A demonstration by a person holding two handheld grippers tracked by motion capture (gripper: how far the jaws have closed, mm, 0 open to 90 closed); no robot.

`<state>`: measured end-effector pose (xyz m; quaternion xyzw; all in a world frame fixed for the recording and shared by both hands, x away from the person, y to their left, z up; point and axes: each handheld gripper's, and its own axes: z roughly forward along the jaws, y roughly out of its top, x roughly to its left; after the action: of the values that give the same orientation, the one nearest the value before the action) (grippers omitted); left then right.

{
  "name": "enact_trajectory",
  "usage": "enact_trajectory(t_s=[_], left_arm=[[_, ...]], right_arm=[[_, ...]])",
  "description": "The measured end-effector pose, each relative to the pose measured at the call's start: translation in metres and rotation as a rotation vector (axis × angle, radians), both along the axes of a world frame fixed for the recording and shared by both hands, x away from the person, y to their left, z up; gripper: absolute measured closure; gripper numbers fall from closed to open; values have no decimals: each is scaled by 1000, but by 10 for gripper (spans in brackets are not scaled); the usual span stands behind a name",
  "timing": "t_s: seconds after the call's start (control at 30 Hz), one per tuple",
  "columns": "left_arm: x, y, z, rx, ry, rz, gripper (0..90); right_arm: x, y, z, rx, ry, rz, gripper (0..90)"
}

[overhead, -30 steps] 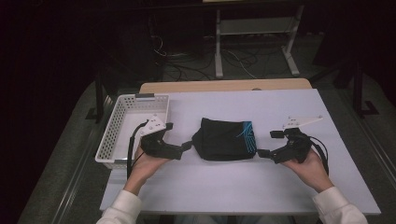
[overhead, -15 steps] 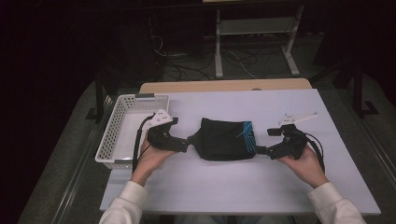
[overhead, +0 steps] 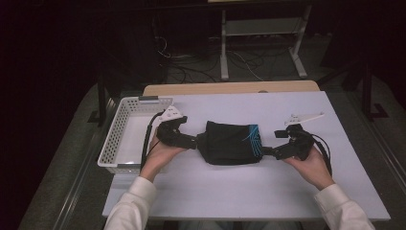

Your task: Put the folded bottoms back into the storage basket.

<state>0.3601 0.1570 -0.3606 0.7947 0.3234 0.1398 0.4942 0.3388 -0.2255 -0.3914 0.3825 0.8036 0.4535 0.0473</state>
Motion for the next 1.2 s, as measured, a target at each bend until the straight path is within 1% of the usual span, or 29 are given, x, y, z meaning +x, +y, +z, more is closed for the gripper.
enact_trajectory(t_s=[0.13, 0.3, 0.57, 0.77, 0.87, 1.0, 1.1, 1.2], left_arm=[[5, -4, -3, 19, 9, 1, 1], [11, -10, -7, 21, 21, 5, 1], [21, -15, -12, 19, 45, 22, 1], [25, -18, -15, 5, 56, 27, 1], [27, -20, -17, 8, 60, 32, 1], [30, -21, -20, 10, 66, 43, 1], [32, -22, -22, 20, 71, 54, 1], [34, -23, -24, 7, 82, 66, 1]], right_arm=[[3, 1, -2, 1, 17, -5, 0], [6, 1, -5, -2, 31, -10, 0], [11, 1, -10, 4, 50, -15, 0], [14, 2, -13, 7, 59, -22, 0], [15, 2, -14, 11, 57, -25, 0], [16, 3, -16, 12, 67, -28, 0], [18, 5, -18, 12, 76, -30, 0], [19, 6, -20, 3, 75, -30, 0]])
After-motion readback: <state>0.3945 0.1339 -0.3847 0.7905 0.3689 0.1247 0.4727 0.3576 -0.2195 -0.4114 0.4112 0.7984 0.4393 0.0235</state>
